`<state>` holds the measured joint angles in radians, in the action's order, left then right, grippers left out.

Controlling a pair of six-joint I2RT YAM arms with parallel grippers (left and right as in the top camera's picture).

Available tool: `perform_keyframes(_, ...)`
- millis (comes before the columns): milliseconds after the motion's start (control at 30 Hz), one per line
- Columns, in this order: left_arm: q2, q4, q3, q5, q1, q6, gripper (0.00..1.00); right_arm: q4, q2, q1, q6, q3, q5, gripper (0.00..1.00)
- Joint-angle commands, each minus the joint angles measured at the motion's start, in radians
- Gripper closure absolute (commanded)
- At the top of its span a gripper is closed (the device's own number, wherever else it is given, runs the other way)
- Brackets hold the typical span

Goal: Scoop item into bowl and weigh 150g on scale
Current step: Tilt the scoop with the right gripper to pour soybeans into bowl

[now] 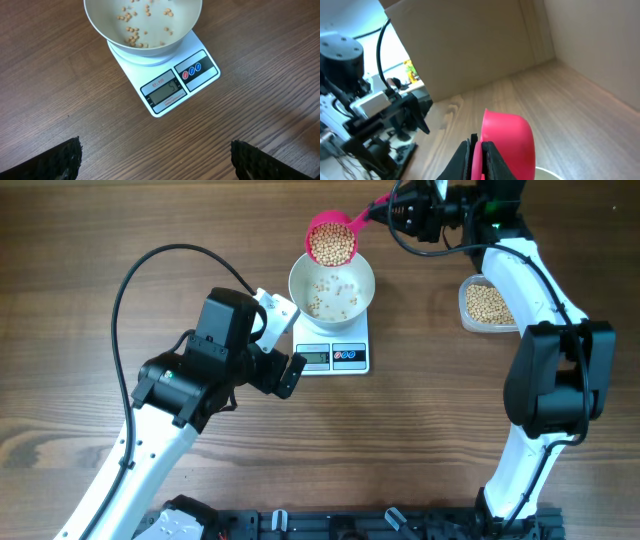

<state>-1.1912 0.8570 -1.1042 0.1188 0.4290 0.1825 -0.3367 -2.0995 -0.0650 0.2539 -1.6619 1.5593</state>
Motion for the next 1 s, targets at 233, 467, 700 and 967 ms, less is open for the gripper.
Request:
perform_keyframes(233, 0.0, -0.003, -0.002, 0.011, -0.006, 0.02, 0.0, 0.071, -0.005, -0.004, -0.331, -0.013, 0.035, 0.96)
perform_keyframes(467, 0.0, -0.003, -0.002, 0.011, -0.006, 0.02, 0.0, 0.139, -0.005, -0.004, -0.464, -0.013, 0.02, 0.96)
perform_keyframes(700, 0.0, -0.003, -0.002, 0.011, -0.006, 0.02, 0.0, 0.144, -0.005, -0.004, -0.536, -0.013, 0.006, 0.95)
perform_keyframes(967, 0.0, -0.003, -0.002, 0.011, -0.006, 0.02, 0.0, 0.144, -0.005, -0.004, -0.648, -0.013, 0.013, 0.96)
